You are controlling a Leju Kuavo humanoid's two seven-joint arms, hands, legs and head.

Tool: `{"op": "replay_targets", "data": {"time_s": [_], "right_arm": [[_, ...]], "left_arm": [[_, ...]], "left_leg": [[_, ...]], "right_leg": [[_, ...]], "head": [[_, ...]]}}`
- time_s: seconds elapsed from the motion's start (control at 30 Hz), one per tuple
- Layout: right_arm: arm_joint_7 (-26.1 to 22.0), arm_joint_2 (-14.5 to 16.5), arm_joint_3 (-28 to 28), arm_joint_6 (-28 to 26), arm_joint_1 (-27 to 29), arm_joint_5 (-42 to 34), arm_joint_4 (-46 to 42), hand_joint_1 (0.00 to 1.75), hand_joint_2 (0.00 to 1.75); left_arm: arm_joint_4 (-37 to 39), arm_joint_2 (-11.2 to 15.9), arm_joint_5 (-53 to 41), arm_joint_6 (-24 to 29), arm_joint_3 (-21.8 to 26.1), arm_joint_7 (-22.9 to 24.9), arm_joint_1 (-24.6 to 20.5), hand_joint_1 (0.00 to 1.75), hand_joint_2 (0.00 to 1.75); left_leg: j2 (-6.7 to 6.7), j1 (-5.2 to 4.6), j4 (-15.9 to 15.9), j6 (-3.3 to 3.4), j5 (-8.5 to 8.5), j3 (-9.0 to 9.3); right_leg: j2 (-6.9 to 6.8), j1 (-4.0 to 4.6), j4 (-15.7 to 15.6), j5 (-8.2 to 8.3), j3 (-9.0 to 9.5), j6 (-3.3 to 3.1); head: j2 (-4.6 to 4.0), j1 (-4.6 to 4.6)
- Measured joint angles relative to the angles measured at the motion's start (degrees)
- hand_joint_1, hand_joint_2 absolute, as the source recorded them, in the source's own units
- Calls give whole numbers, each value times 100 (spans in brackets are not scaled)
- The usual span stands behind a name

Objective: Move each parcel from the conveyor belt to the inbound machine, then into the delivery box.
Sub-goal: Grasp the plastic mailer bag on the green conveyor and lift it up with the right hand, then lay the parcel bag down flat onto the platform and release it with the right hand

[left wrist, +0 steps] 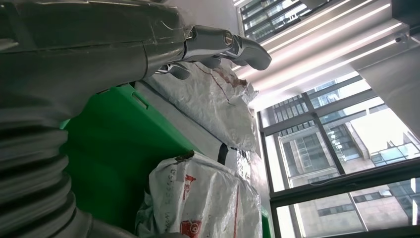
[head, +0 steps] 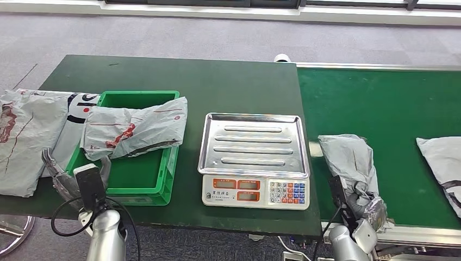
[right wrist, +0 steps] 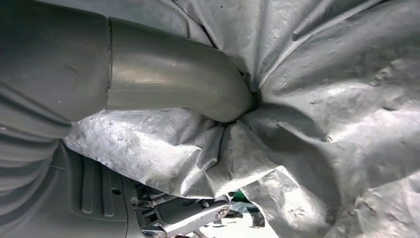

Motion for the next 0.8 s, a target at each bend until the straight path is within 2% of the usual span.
{"op": "replay_targets", "data": {"time_s": [0.07, 0.13, 0.2, 0.27, 0.3, 0.33, 0.37, 0.47, 0.53, 0.8], "right_arm": [[-68, 4, 74, -13, 27, -15, -52, 175, 175], [-478, 103, 155, -16, 175, -269, -499, 175, 175], [-1575, 377, 155, -21, 478, -1011, -1889, 175, 175], [-3034, 649, 128, -43, 696, -1793, -3647, 175, 175], [-3593, 737, 139, -53, 749, -1989, -4383, 175, 175], [-3888, 798, 168, -57, 797, -2027, -5004, 175, 175], [-3896, 861, 232, -55, 866, -1926, -5549, 175, 175], [-2849, 1025, 602, -21, 1139, -1368, -6543, 175, 175], [-2451, 1075, 756, -4, 1262, -1244, -6799, 175, 175], [-2350, 1145, 865, -4, 1322, -1023, -6990, 175, 175]], "left_arm": [[-1, 0, -7, 0, 19, 0, 4, 0, 175], [-7, 0, -11, 0, 33, 0, 11, 0, 175], [-9, 0, -11, 0, 39, -2, 16, 0, 175], [4, 0, -11, 0, 39, -4, 14, 0, 175], [17, 1, -13, 0, 39, -5, 12, 0, 175], [30, 1, -15, 0, 39, -5, 11, 0, 175], [42, 2, -17, 0, 39, -6, 10, 0, 175], [61, 2, -27, 0, 39, -6, 7, 0, 175], [64, 2, -31, 0, 39, -6, 8, 0, 175], [48, 2, 48, 0, 41, -6, 15, 0, 175]], "left_leg": [[-2, 0, 0, 0, 0, 0], [-13, -4, 1, 3, 2, -4], [-34, -17, 3, 8, 8, -24], [-47, -23, 4, 11, 16, -42], [-49, -20, 4, 11, 18, -43], [-49, -14, 3, 8, 17, -43], [-49, -8, 3, 5, 14, -40], [-33, -3, 1, -3, 2, -30], [-25, -7, 0, -1, 0, -29], [-26, -8, 0, 1, 2, -26]], "right_leg": [[-2, -1, 0, 0, 2, 0], [-12, -5, 1, 1, 1, 2], [-37, -17, 6, 2, -17, 4], [-54, -22, 11, 0, -38, 4], [-56, -19, 12, -2, -40, 4], [-55, -15, 11, -4, -36, 2], [-54, -11, 10, -6, -31, 1], [-38, -9, 8, -9, -29, -2], [-31, -9, 8, -10, -29, -2], [-33, -9, 9, -8, -23, -2]], "head": [[-1, -1], [-1, -1], [-1, -2], [0, -3], [0, -4], [0, -2], [0, -1], [0, -4], [-1, -4], [-1, -3]]}}
